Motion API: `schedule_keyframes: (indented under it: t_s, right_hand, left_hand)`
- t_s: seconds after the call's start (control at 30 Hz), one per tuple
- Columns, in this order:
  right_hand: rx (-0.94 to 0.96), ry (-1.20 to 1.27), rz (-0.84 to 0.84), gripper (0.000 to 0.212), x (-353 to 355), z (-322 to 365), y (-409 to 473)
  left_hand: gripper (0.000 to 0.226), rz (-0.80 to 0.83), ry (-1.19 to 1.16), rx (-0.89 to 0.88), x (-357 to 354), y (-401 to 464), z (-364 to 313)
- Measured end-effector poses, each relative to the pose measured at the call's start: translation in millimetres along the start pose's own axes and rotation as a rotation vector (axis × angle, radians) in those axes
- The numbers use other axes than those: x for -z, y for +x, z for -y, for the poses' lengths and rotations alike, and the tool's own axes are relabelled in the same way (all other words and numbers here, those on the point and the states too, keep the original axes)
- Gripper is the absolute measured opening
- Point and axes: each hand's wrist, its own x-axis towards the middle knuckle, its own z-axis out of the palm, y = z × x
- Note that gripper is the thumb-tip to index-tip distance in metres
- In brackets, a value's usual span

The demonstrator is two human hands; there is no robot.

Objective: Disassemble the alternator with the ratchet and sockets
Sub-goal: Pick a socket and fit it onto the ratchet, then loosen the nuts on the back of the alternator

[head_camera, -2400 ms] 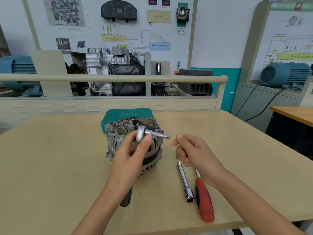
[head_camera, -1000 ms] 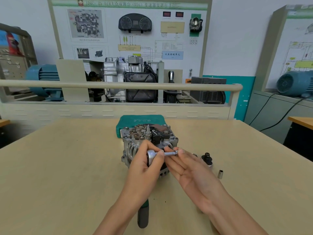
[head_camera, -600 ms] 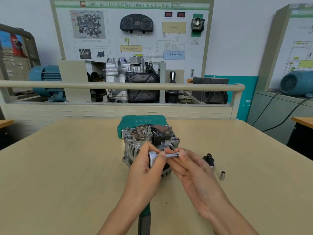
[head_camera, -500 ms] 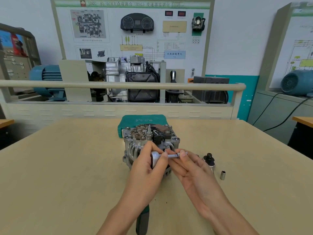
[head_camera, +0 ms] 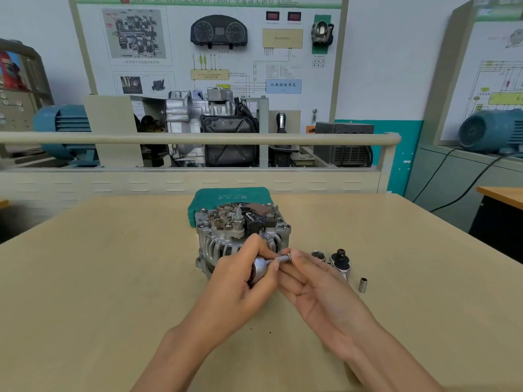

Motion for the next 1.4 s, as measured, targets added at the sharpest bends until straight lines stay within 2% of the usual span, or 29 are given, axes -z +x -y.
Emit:
schedule_keyframes:
  t_s: [0.13, 0.2, 0.3, 0.37, 0.4, 0.47, 0.53, 0.6, 0.67, 0.7, 0.8, 0.83, 0.87, 0.93, 1.0, 1.03, 1.17, 1.27, 1.4]
  right_hand:
    - [-0.015, 0.045, 0.034, 0.029, -9.7, -3.2, 1.4]
    - [-0.035, 0.008, 0.027, 0.039, -12.8, -5.1, 0.7]
    - [-0.126, -0.118, 0.061, 0.048, -9.8, -2.4, -1.6]
    - [-0.159, -0.215, 0.085, 0.047, -7.7, 0.8, -4.2]
    - [-0.14, -0.3, 0.076, 0.043, -7.5, 2.0, -5.5]
    - [-0.032, -0.52, -0.001, 0.039, -7.4, 3.6, -7.2]
    - [0.147, -0.72, -0.078, 0.037, -7.0, 7.0, -9.4]
    - [0.272, -0.873, -0.1, 0.028, -6.6, 12.1, -10.9]
    - [0.317, -0.883, -0.14, 0.03, -3.1, 16.9, -8.4]
    - [0.298, -0.806, -0.178, 0.03, -1.2, 19.3, -6.2]
    - [0.156, -0.538, -0.25, 0.032, 1.8, 26.6, -0.6]
    - [0.138, -0.524, -0.255, 0.033, 3.3, 29.2, 2.2]
    - [0.147, -0.535, -0.258, 0.031, 4.2, 31.6, 5.5]
    - [0.215, -0.615, -0.28, 0.023, 0.8, 37.4, 12.7]
    - [0.307, -0.706, -0.283, 0.018, -3.8, 45.0, 22.6]
    - [0.344, -0.743, -0.274, 0.02, -7.8, 50.2, 28.6]
    - [0.447, -0.903, -0.229, 0.034, -21.0, 73.6, 48.9]
    - [0.542, -1.016, -0.141, 0.031, -32.7, 86.5, 60.0]
    - [0.677, -1.367, -0.11, 0.031, -44.7, 94.9, 78.3]
  left_hand:
    - [0.011, -0.193, -0.101, 0.129, -17.8, -2.6, -11.9]
    - [0.014, -0.246, -0.234, 0.296, -23.0, 0.4, -22.1]
    - [0.018, -0.2, -0.391, 0.549, -23.4, 7.8, -29.2]
    - [0.024, -0.125, -0.601, 0.716, -26.3, 15.0, -38.0]
    - [0.031, -0.096, -0.726, 0.785, -27.0, 16.6, -42.6]
    - [0.05, -0.018, -0.803, 0.831, -30.5, 26.8, -51.0]
    - [0.062, 0.001, -0.705, 0.767, -26.3, 26.4, -54.6]
    - [0.051, -0.027, -0.406, 0.673, -17.4, 30.1, -56.4]
    - [0.048, 0.021, -0.212, 0.502, -1.0, 29.6, -53.5]
    - [0.048, -0.025, -0.166, 0.472, 11.0, 32.3, -48.4]
    - [0.045, -0.431, -0.071, 0.463, 44.4, 48.9, -5.2]
    - [0.04, -0.505, -0.072, 0.496, 52.9, 56.8, 15.1]
    - [0.036, -0.509, -0.088, 0.553, 58.1, 64.4, 34.3]
    - [0.031, -0.316, -0.112, 0.663, 58.6, 70.3, 69.0]
    - [0.035, -0.102, -0.079, 0.673, 54.4, 68.7, 92.2]
    - [0.036, -0.07, -0.047, 0.656, 53.9, 68.5, 99.4]
    - [0.028, -0.13, 0.044, 0.62, 57.6, 67.5, 103.6]
    - [0.029, -0.22, 0.161, 0.613, 55.8, 58.4, 98.6]
    - [0.029, -0.28, 0.315, 0.563, 58.2, 43.5, 86.9]
